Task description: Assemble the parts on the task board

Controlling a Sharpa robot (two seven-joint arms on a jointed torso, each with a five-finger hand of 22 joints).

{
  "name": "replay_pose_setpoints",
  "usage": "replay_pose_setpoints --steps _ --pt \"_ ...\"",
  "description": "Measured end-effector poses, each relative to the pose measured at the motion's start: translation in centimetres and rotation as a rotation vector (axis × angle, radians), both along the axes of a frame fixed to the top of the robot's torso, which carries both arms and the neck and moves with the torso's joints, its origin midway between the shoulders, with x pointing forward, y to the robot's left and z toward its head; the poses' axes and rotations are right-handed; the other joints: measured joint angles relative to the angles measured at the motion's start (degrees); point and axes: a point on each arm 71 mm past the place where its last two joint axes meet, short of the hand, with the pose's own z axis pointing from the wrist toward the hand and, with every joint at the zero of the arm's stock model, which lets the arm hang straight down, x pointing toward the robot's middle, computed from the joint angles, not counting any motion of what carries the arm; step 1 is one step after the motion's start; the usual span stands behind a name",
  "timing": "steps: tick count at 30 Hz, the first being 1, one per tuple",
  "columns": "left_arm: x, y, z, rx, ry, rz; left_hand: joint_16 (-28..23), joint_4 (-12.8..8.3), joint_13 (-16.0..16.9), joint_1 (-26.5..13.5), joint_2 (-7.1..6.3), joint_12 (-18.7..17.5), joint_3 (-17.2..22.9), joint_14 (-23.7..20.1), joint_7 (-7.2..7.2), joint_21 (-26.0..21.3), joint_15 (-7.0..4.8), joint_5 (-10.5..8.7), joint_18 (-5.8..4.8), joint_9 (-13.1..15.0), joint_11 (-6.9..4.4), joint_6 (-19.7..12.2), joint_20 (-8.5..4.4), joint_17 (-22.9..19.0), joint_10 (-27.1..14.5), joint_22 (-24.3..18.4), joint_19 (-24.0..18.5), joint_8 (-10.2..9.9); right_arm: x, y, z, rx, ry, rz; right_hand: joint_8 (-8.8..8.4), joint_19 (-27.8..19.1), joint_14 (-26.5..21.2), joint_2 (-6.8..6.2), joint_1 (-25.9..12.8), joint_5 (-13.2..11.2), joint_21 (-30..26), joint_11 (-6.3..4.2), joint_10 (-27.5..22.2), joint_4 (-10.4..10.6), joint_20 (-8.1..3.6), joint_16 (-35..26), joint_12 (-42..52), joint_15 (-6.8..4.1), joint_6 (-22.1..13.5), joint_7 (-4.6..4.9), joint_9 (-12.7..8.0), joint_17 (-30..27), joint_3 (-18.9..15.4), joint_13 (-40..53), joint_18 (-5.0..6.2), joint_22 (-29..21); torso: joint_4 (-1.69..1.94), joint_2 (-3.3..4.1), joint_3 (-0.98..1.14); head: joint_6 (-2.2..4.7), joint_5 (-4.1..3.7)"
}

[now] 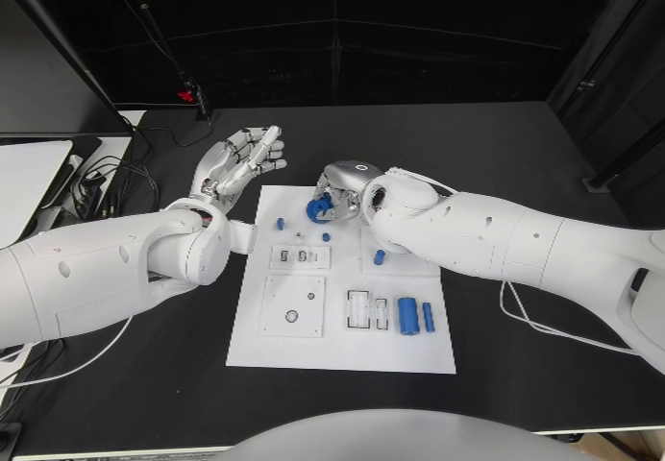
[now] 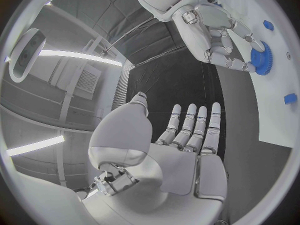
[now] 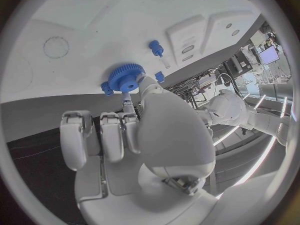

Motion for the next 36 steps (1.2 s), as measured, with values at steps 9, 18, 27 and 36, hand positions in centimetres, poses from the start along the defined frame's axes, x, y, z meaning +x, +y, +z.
replay_pose_setpoints --steps 9,18,27,36 --pt "0.0 0.0 0.0 0.000 0.000 -0.001 0.0 0.0 0.0 0.0 -0.01 0.0 0.0 0.0 0.00 0.0 0.00 0.00 0.00 0.0 0.00 0.0 0.00 0.0 0.0 0.0 0.0 0.0 -0.1 0.3 -0.2 -0.010 0.012 0.001 -2.84 0.0 -0.1 0.43 -0.1 -1.0 0.0 -1.62 0.1 -0.5 -1.44 0.0 0.0 -1.51 -3.8 -0.98 -0.1 0.0 -0.3 0.0 0.00 0.0 0.07 0.00 0.00 -0.10 0.14" --pt "0.0 0.0 0.0 0.000 0.000 -0.001 0.0 0.0 0.0 0.0 -0.01 0.0 0.0 0.0 0.00 0.0 0.00 0.00 0.00 0.0 0.00 0.0 0.00 0.0 0.0 0.0 0.0 0.0 -0.1 0.2 -0.2 -0.015 0.017 -0.001 -3.51 0.2 0.1 0.71 -0.4 -1.3 0.0 -1.83 -0.2 -0.7 -1.64 0.0 0.0 -1.69 -4.7 -1.49 -0.1 0.0 -0.5 0.0 0.00 0.0 -0.01 -0.01 0.00 -0.22 0.21" --pt "0.0 0.0 0.0 0.000 0.000 -0.001 0.0 0.0 0.0 0.0 -0.01 0.0 0.0 0.0 0.00 0.0 0.00 0.23 0.00 0.0 0.00 0.0 0.00 0.0 0.0 0.0 0.0 0.0 -0.4 -0.2 0.1 0.018 -0.009 0.014 -3.51 0.0 -0.1 0.71 -0.4 -1.3 0.0 -2.02 0.0 -0.7 -1.84 0.0 0.0 -1.89 -4.7 -1.49 -0.1 0.0 -0.5 0.0 0.00 0.0 -0.01 -0.01 0.03 -0.32 0.07" --pt "0.0 0.0 0.0 0.000 0.000 0.000 0.0 0.0 0.0 0.0 -0.02 0.0 0.0 0.0 0.00 0.0 0.00 0.23 0.00 0.0 0.00 0.0 0.00 0.0 0.0 0.0 0.0 0.0 -0.5 -0.9 0.9 0.128 -0.082 0.036 -3.51 0.0 0.1 0.83 -1.8 -1.3 0.0 -2.02 0.0 -0.2 -1.84 0.0 0.0 -2.10 -4.4 -1.17 0.2 0.0 -0.9 0.0 0.00 0.0 0.00 -0.02 0.03 -0.36 0.20"
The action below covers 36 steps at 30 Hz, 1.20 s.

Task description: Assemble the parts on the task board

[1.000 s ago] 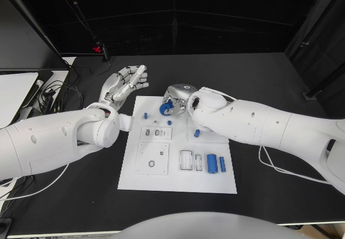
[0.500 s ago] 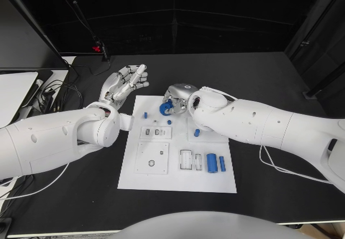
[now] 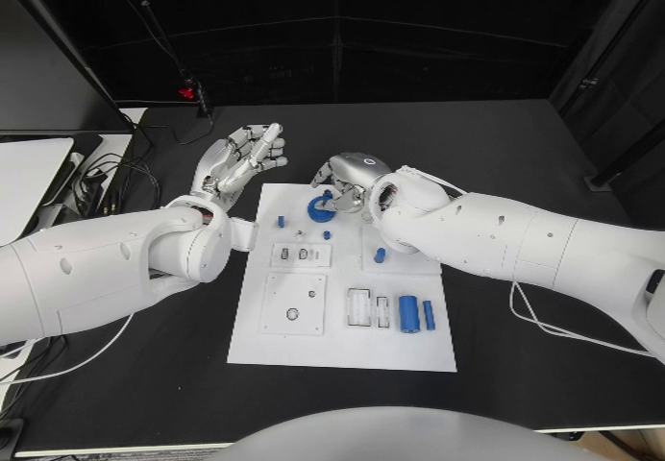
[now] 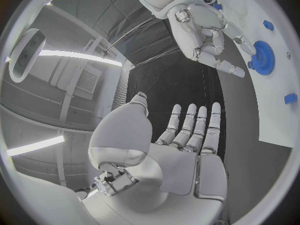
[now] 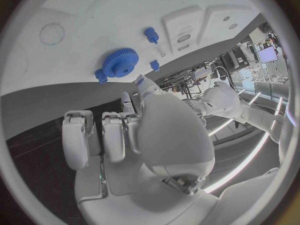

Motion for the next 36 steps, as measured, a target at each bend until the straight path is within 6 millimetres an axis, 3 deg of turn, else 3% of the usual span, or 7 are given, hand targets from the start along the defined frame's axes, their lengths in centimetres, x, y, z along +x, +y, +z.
replay_pose_setpoints --steps 6,8,19,21,36 --pt "0.0 0.0 0.0 0.000 0.000 0.000 0.0 0.0 0.0 0.0 0.00 0.0 0.0 0.0 0.00 0.0 0.00 0.00 0.00 0.0 0.01 0.0 0.00 0.0 0.0 0.0 0.0 0.0 0.0 -0.2 0.2 0.036 -0.010 0.006 0.22 0.0 0.0 -0.09 -0.7 0.0 0.0 0.03 0.0 0.4 0.00 0.0 0.0 0.00 1.4 1.02 0.3 0.0 -0.4 0.0 0.00 0.0 0.00 -0.01 -0.01 0.02 -0.04" --pt "0.0 0.0 0.0 0.000 0.000 0.000 0.0 0.2 0.0 0.0 0.00 0.0 -0.2 0.0 0.00 0.0 0.00 0.00 0.00 0.0 0.20 0.0 0.00 0.0 0.2 0.0 0.0 -0.2 0.0 -0.2 0.2 0.037 -0.007 0.006 0.51 0.0 0.0 -0.09 -0.7 0.0 0.0 0.54 -0.1 0.3 0.00 0.0 0.0 0.00 2.5 1.18 0.5 0.0 -0.7 0.0 0.00 0.0 0.01 -0.01 -0.01 -0.02 -0.08" --pt "0.0 0.0 0.0 0.000 0.000 0.000 0.0 0.2 0.0 0.0 0.00 0.0 -0.2 0.0 0.00 0.0 0.00 0.00 0.00 0.0 0.20 0.0 0.00 0.0 0.2 0.0 0.0 -0.2 0.0 -0.1 -0.2 -0.014 0.028 -0.008 0.84 0.0 0.0 -0.09 -0.7 0.0 0.0 0.95 -0.1 0.1 0.00 0.0 0.0 0.45 3.5 1.40 0.6 0.0 -0.9 0.0 0.00 0.0 0.07 -0.01 -0.03 -0.20 -0.10" --pt "0.0 0.0 0.0 0.000 0.000 0.000 0.0 0.2 0.0 0.0 0.00 0.0 -0.2 0.0 0.00 0.0 0.00 0.00 0.00 0.0 0.20 0.0 0.00 0.0 0.2 0.0 0.0 -0.2 0.0 -0.1 -0.3 -0.027 0.034 -0.013 0.84 0.0 0.0 -0.09 -0.7 -0.1 0.0 1.47 0.0 0.1 0.00 0.0 0.0 0.46 3.5 1.40 0.6 0.0 -0.9 0.0 0.00 0.0 0.07 -0.01 -0.03 -0.20 -0.10" --pt "0.0 0.0 0.0 0.000 0.000 0.000 0.0 0.2 0.0 0.0 0.00 0.0 -0.2 0.0 0.00 0.0 0.00 0.00 0.00 0.0 0.20 0.0 0.00 0.0 0.2 0.0 0.0 -0.2 -0.1 0.5 -0.9 -0.122 0.087 -0.043 0.84 0.0 0.0 -0.39 -0.4 -1.3 0.0 1.46 0.0 -0.1 0.43 0.0 0.0 0.85 3.7 1.60 0.6 0.0 -1.1 0.0 0.00 0.0 0.07 0.00 -0.03 -0.32 -0.06"
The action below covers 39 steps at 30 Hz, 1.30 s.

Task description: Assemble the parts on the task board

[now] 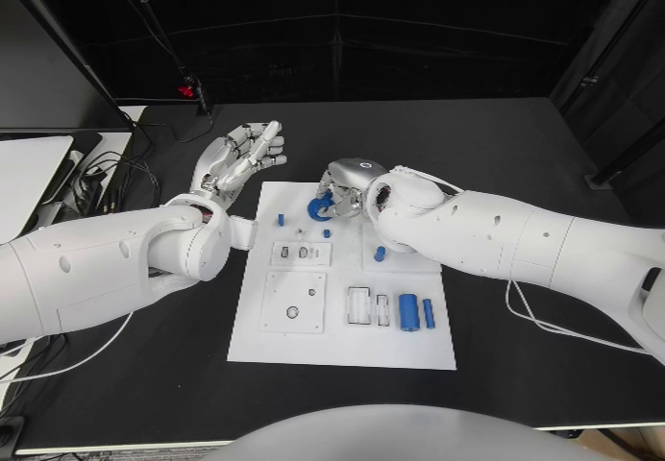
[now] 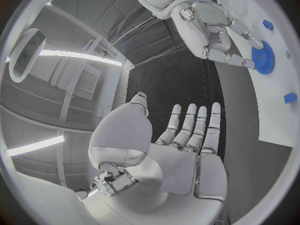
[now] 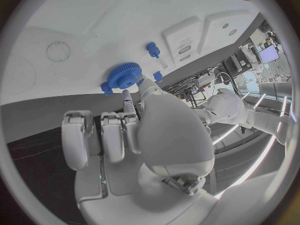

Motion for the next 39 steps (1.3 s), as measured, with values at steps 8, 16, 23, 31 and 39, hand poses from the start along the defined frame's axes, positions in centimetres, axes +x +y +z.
replay_pose_setpoints --steps 8,16,23,31,39 --pt "0.0 0.0 0.0 0.000 0.000 0.000 0.0 0.0 0.0 0.0 0.00 0.0 0.0 0.0 0.00 0.0 0.00 0.00 0.00 0.0 0.00 0.0 0.00 0.0 0.0 0.0 0.0 0.0 0.1 0.3 0.0 -0.032 0.018 -0.014 -0.32 0.0 -0.2 0.00 0.0 0.0 0.0 0.41 0.0 0.0 0.00 0.0 0.0 0.21 0.0 0.00 -0.1 0.0 0.0 0.0 0.00 0.0 0.00 0.01 0.01 -0.06 -0.08" --pt "0.0 0.0 0.0 0.000 0.000 0.000 0.0 -0.2 0.0 0.2 0.23 0.0 -0.2 0.0 0.00 0.0 0.00 0.22 0.00 0.0 0.00 0.0 0.00 0.0 0.0 -0.1 0.0 0.0 0.1 0.4 0.1 -0.043 0.021 -0.023 -0.64 0.0 0.0 0.42 0.4 0.3 0.0 0.41 0.0 -0.2 0.41 0.0 0.0 0.41 0.2 0.21 -0.2 0.0 0.2 0.0 0.01 0.0 -0.03 0.01 0.02 -0.15 -0.08" --pt "0.0 0.0 0.0 0.000 0.000 0.000 0.0 -0.2 0.0 0.2 0.23 0.0 -0.2 0.0 0.00 0.0 0.00 0.22 0.00 0.0 0.00 0.0 0.00 0.0 0.0 -0.1 0.0 0.0 -0.1 0.2 0.0 -0.030 0.007 -0.017 -0.85 0.0 0.0 0.47 0.5 0.3 0.0 0.41 0.0 -0.4 0.40 0.0 0.0 0.41 0.2 0.21 -0.2 0.0 0.4 0.0 0.01 0.0 -0.06 0.01 0.02 -0.16 -0.13" --pt "0.1 0.0 0.0 0.000 0.000 0.000 0.0 -0.2 0.0 0.2 0.23 0.0 -0.2 0.0 0.00 0.0 0.00 0.22 0.00 0.0 0.00 0.0 0.00 0.0 0.0 -0.1 0.0 0.0 -0.9 -1.2 0.9 0.130 -0.070 0.021 -1.13 0.0 0.0 -0.02 0.4 0.3 0.0 0.41 0.0 -0.1 0.40 0.0 0.0 0.40 0.4 0.37 -0.3 0.0 0.1 0.0 0.00 0.0 -0.10 0.01 0.03 -0.15 -0.18" --pt "0.1 0.2 0.0 0.002 -0.001 0.004 0.0 -0.2 0.0 0.2 0.23 0.0 -0.2 0.0 0.00 0.0 0.00 0.22 0.00 0.0 0.00 0.0 0.00 0.0 0.0 -0.1 0.0 0.0 -1.8 -5.2 3.1 0.423 -0.080 0.002 -1.73 0.0 0.0 -0.46 0.0 0.7 0.0 0.40 0.0 0.3 0.40 0.0 0.0 0.40 -0.5 0.52 -0.5 0.0 -0.3 0.0 0.00 0.0 -0.10 -0.10 -0.01 -0.05 -0.19"
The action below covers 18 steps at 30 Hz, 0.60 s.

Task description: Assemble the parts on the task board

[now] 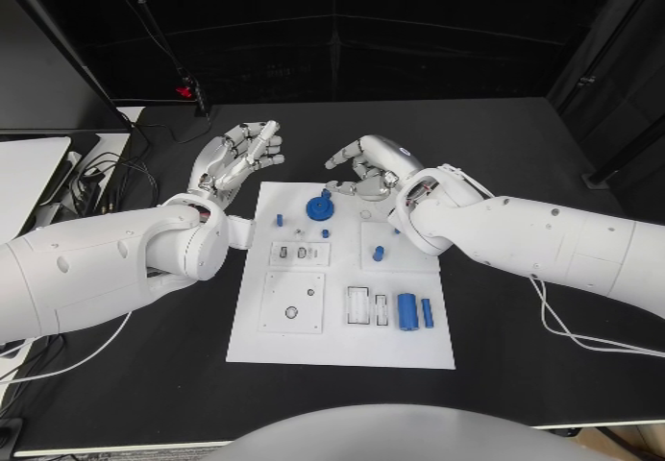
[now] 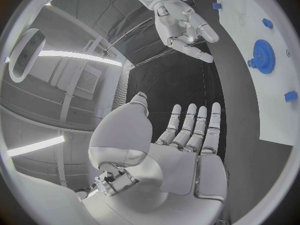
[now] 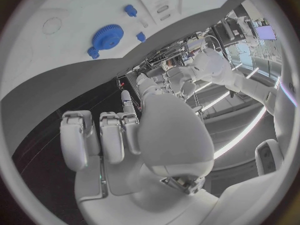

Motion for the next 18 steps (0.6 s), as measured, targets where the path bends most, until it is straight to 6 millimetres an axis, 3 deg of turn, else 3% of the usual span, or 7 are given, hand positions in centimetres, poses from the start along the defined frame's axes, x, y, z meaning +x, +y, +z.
replay_pose_setpoints --steps 7,12,18 --pt "0.2 0.1 0.0 0.002 -0.001 0.004 0.0 0.0 0.0 0.0 0.00 0.0 0.0 0.0 0.00 0.0 0.00 0.00 0.00 0.0 0.00 0.0 0.00 0.0 0.0 0.0 0.0 0.0 -0.8 -5.3 1.5 0.138 0.057 -0.059 -0.16 0.0 0.0 0.50 0.5 1.0 0.0 0.00 0.0 0.0 0.00 0.0 0.0 0.00 -0.5 -0.04 0.0 0.0 0.0 0.0 0.00 0.0 -0.04 -0.06 -0.04 0.33 -0.54" --pt "0.3 0.2 -0.1 0.004 -0.002 0.006 0.0 0.0 0.0 0.0 0.00 0.0 0.0 0.0 0.00 0.0 0.00 0.00 0.00 0.0 0.00 0.0 0.00 0.0 0.0 0.0 0.0 0.0 -1.7 -8.5 1.7 0.155 0.095 -0.088 -0.42 0.0 -0.1 0.79 0.3 1.3 0.0 0.62 0.0 -0.5 0.42 0.0 0.0 0.53 -2.7 0.81 -0.2 0.0 -0.5 0.0 0.01 0.0 -0.11 -0.14 -0.02 0.63 -1.08" --pt "0.4 0.3 -0.1 0.005 -0.002 0.009 0.0 0.0 0.0 0.0 0.00 0.0 0.0 0.0 0.00 0.0 0.00 0.00 0.00 0.0 0.00 0.0 0.00 0.0 0.0 0.0 0.0 0.0 -2.4 -12.4 1.7 0.137 0.116 -0.133 0.43 0.2 0.1 0.79 0.3 1.6 0.0 0.62 0.0 -0.8 0.61 0.0 0.0 0.73 -4.9 1.12 0.0 0.0 -1.1 0.0 0.00 0.0 -0.20 -0.23 -0.01 1.25 -3.19"
